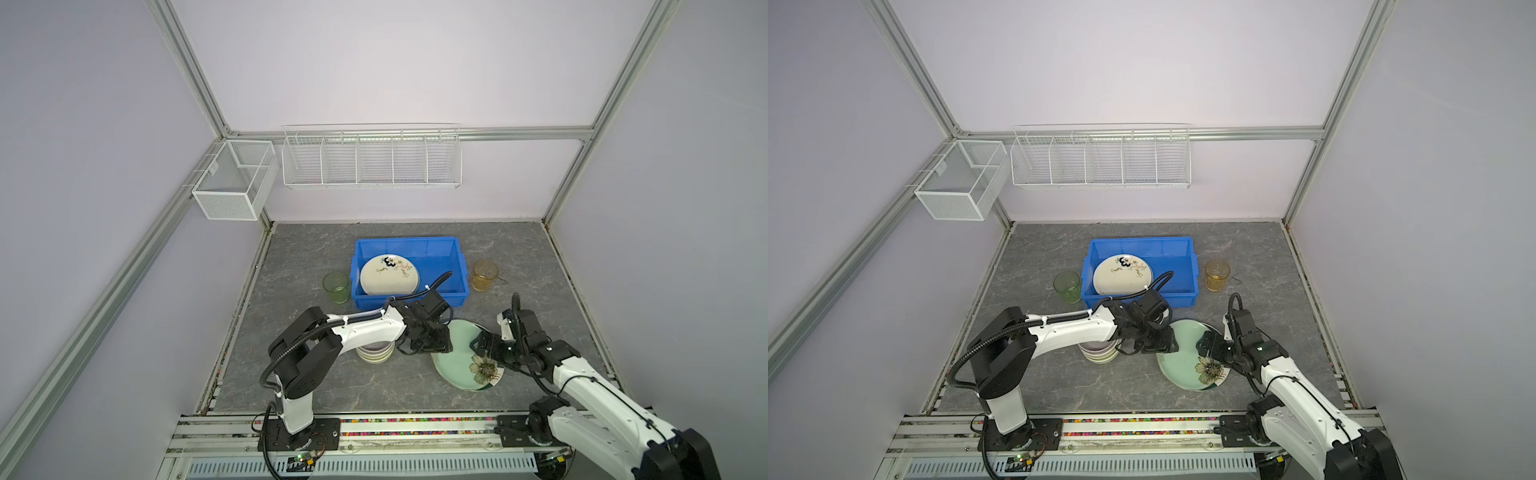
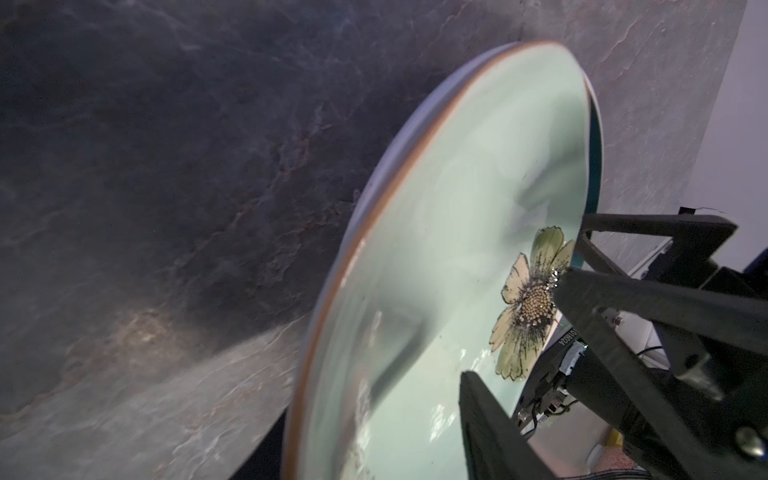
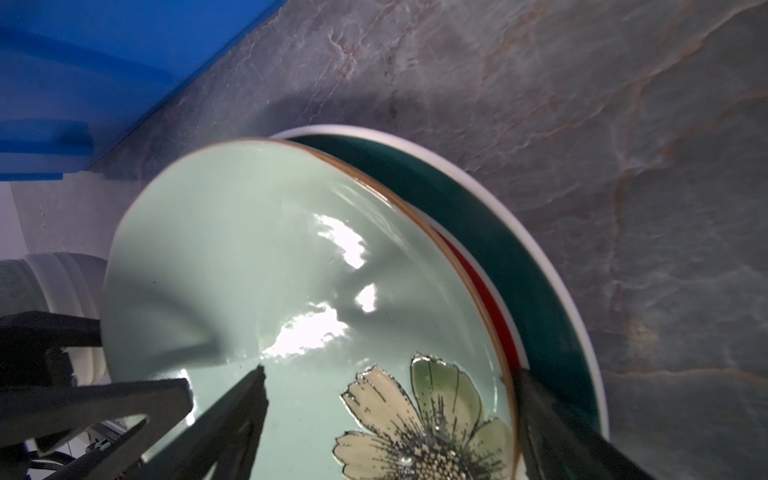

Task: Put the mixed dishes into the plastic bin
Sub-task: 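Tilt the green flower plate up off the white plate with both grippers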

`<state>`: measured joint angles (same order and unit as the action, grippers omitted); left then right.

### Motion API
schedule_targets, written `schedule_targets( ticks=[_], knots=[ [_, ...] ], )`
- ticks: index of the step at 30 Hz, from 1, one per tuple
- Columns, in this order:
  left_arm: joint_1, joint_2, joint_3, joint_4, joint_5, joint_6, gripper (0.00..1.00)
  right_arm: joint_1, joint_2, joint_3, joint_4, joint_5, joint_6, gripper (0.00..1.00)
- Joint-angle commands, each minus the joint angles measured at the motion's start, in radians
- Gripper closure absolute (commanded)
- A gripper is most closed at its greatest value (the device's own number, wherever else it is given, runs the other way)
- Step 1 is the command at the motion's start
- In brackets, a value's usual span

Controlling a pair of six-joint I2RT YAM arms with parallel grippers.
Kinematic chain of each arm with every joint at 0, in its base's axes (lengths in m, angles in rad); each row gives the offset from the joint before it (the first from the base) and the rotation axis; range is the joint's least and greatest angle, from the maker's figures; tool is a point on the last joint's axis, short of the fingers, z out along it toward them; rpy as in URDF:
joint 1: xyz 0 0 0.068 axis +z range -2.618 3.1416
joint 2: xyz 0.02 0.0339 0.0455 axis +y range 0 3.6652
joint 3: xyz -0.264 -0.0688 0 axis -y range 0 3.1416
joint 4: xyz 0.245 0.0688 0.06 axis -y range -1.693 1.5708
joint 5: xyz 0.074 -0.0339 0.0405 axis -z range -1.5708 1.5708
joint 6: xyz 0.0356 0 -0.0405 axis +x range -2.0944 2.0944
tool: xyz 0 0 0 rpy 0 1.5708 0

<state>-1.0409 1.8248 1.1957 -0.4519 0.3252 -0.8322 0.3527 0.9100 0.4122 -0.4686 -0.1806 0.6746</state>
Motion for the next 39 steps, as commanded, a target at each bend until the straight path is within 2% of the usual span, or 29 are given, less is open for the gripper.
schedule_targets(
  ticks=[1, 3, 7, 16, 23, 39],
  knots=[
    [-0.011, -0.032, 0.023, 0.067, 0.038, 0.006, 0.51, 0.01, 0.007, -0.017, 0.05, -0.08, 0.021, 0.07],
    [-0.012, -0.03, 0.027, 0.066, 0.039, 0.006, 0.55, 0.011, 0.009, -0.014, 0.05, -0.08, 0.018, 0.07],
    [-0.012, -0.025, 0.033, 0.06, 0.038, 0.009, 0.72, 0.01, 0.013, -0.015, 0.051, -0.08, 0.014, 0.07],
    [-0.008, -0.026, 0.04, 0.04, 0.031, 0.017, 0.9, 0.011, 0.045, -0.017, 0.061, -0.065, 0.011, 0.07],
    [0.005, -0.038, 0.039, 0.029, 0.027, 0.027, 0.98, 0.01, 0.049, -0.009, 0.053, -0.05, 0.005, 0.08],
    [0.03, -0.071, 0.03, 0.009, 0.017, 0.043, 1.0, 0.011, 0.04, 0.031, -0.001, -0.02, -0.018, 0.11]
  ],
)
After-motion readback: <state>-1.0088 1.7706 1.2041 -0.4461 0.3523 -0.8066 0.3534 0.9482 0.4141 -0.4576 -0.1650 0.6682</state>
